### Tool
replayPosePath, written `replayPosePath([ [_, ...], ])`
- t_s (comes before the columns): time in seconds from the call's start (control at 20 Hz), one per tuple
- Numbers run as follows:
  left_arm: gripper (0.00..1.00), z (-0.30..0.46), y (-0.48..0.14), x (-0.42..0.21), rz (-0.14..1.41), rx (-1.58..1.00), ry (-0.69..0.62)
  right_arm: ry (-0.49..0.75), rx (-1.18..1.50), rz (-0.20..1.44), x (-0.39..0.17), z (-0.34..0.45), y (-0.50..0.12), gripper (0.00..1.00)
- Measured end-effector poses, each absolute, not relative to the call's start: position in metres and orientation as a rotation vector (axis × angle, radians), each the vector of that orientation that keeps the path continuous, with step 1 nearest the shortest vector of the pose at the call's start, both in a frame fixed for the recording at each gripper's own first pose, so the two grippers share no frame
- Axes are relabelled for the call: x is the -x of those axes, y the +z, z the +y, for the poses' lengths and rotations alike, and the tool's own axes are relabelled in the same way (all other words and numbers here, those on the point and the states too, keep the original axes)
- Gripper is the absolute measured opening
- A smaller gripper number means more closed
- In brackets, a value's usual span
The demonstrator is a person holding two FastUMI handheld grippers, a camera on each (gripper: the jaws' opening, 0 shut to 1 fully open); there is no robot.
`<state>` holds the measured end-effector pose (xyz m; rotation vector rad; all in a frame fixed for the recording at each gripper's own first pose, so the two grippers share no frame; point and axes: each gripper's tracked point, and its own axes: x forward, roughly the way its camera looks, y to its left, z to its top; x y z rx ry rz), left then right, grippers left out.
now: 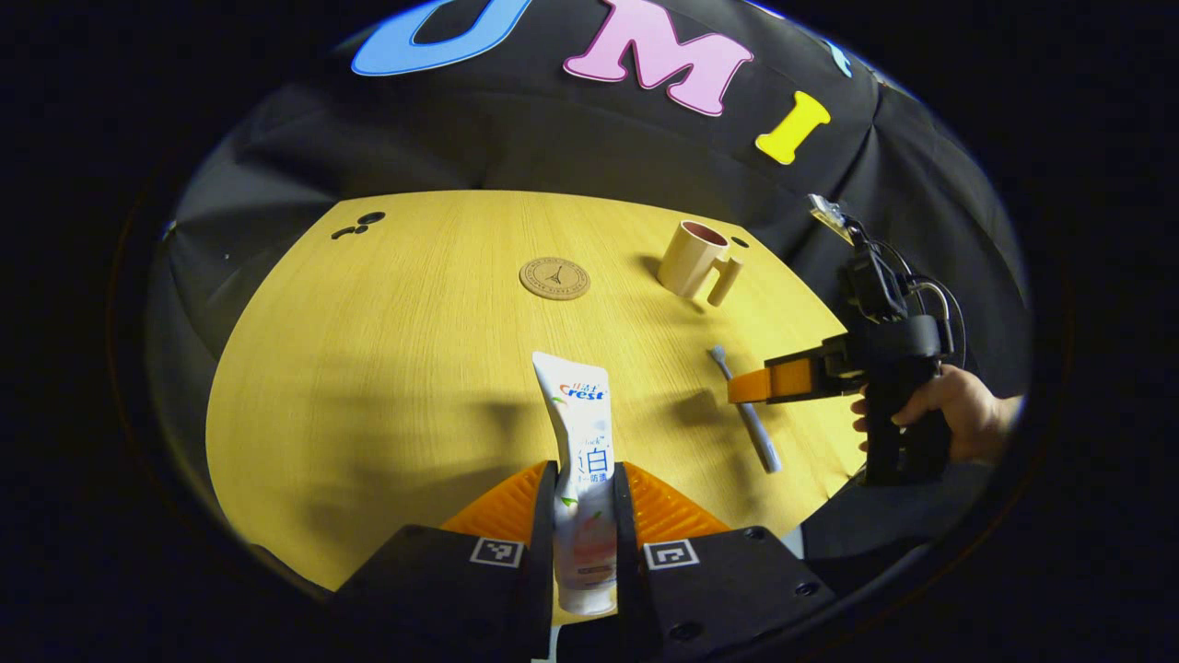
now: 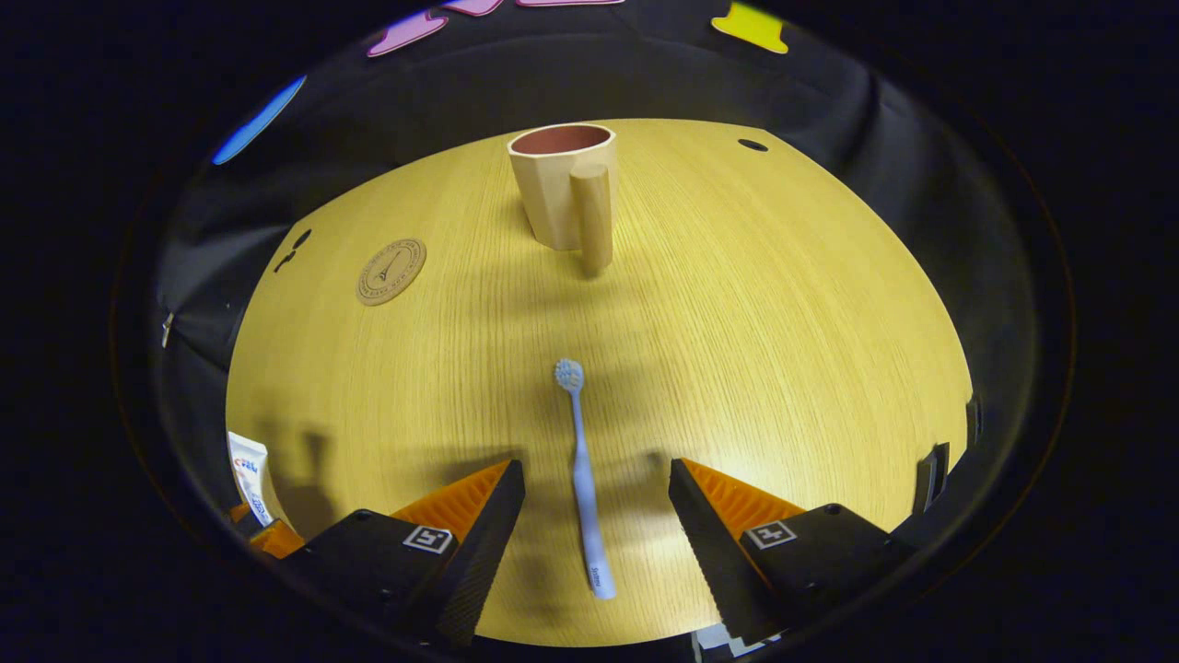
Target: Put the toothbrush and toothpaste on the desktop into the cup, then pick up the cup and place it on the coaster on the desktop.
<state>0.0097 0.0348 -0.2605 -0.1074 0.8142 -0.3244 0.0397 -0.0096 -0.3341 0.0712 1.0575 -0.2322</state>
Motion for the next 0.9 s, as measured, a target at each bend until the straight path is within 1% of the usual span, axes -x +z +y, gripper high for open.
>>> replayPosePath([
  [0.05, 0.34, 0.037, -0.262, -0.007, 0.820, 0.104, -0.325, -0.231, -0.038, 1.058, -0.039, -0.014, -0.337, 0.98],
  [0.1, 0.38, 0.038, -0.264, -0.004, 0.828, 0.108, -0.325, -0.237, -0.009, 1.064, -0.038, -0.018, -0.340, 0.97],
  [0.15, 0.33, 0.038, -0.266, -0.003, 0.833, 0.119, -0.324, -0.235, 0.001, 1.074, -0.036, -0.017, -0.345, 0.96],
  [0.2, 0.33, 0.038, -0.265, -0.002, 0.835, 0.126, -0.322, -0.231, -0.010, 1.088, -0.033, -0.015, -0.349, 0.96],
  [0.25, 0.38, 0.038, -0.264, -0.002, 0.833, 0.134, -0.325, -0.229, -0.031, 1.089, -0.034, -0.012, -0.348, 0.96],
  [0.3, 0.38, 0.036, -0.262, -0.001, 0.829, 0.138, -0.333, -0.233, -0.035, 1.086, -0.036, -0.014, -0.350, 0.95],
  [0.35, 0.33, 0.036, -0.260, -0.001, 0.827, 0.137, -0.340, -0.234, -0.035, 1.077, -0.037, -0.014, -0.349, 0.94],
  [0.4, 0.33, 0.036, -0.260, -0.001, 0.827, 0.133, -0.343, -0.235, -0.036, 1.082, -0.035, -0.014, -0.348, 0.94],
  [0.5, 0.33, 0.036, -0.262, 0.000, 0.833, 0.134, -0.347, -0.240, -0.041, 1.075, -0.035, -0.016, -0.349, 0.83],
  [0.55, 0.33, 0.034, -0.263, 0.000, 0.836, 0.141, -0.349, -0.238, -0.039, 1.078, -0.035, -0.017, -0.350, 0.72],
  [0.6, 0.33, 0.032, -0.264, -0.001, 0.843, 0.148, -0.349, -0.235, -0.036, 1.074, -0.036, -0.016, -0.350, 0.58],
  [0.65, 0.33, 0.028, -0.267, -0.001, 0.853, 0.155, -0.352, -0.224, -0.025, 1.077, -0.035, -0.015, -0.349, 0.47],
  [0.75, 0.33, 0.020, -0.267, -0.004, 0.858, 0.157, -0.361, -0.194, -0.010, 1.088, -0.037, -0.012, -0.350, 0.47],
  [0.85, 0.33, 0.012, -0.266, -0.009, 0.856, 0.152, -0.369, -0.214, -0.015, 1.089, -0.036, -0.014, -0.349, 0.13],
  [0.9, 0.33, 0.007, -0.264, -0.012, 0.854, 0.153, -0.371, -0.215, -0.027, 1.091, -0.039, -0.015, -0.354, 0.13],
])
